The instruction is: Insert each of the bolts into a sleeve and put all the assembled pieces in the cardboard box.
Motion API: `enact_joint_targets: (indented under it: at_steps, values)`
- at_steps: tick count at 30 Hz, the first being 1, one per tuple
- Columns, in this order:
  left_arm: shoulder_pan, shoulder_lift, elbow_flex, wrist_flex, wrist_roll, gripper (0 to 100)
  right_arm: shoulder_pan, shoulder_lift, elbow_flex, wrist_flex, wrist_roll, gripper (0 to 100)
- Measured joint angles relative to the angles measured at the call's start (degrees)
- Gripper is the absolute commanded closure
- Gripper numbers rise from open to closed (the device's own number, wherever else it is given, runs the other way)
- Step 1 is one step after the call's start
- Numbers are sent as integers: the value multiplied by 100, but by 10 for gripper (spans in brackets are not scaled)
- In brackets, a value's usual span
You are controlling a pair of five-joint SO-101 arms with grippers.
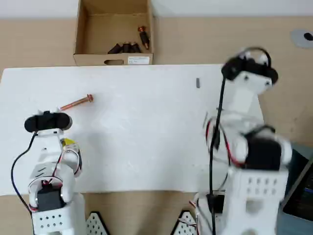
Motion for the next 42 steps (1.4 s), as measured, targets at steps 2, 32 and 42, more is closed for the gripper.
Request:
enact_joint_targets:
  at_steps: [2, 32, 42]
  values:
    - [0, 149, -325, 176, -105, 993, 9, -580, 527, -237, 18, 989]
    - [0, 9064, -6840, 1275, -3042, 992, 18, -3991, 3640, -1486, 703, 989]
    - [132, 11341, -9143, 2708, -4149, 892, 18, -4440, 3859, -1486, 703, 989]
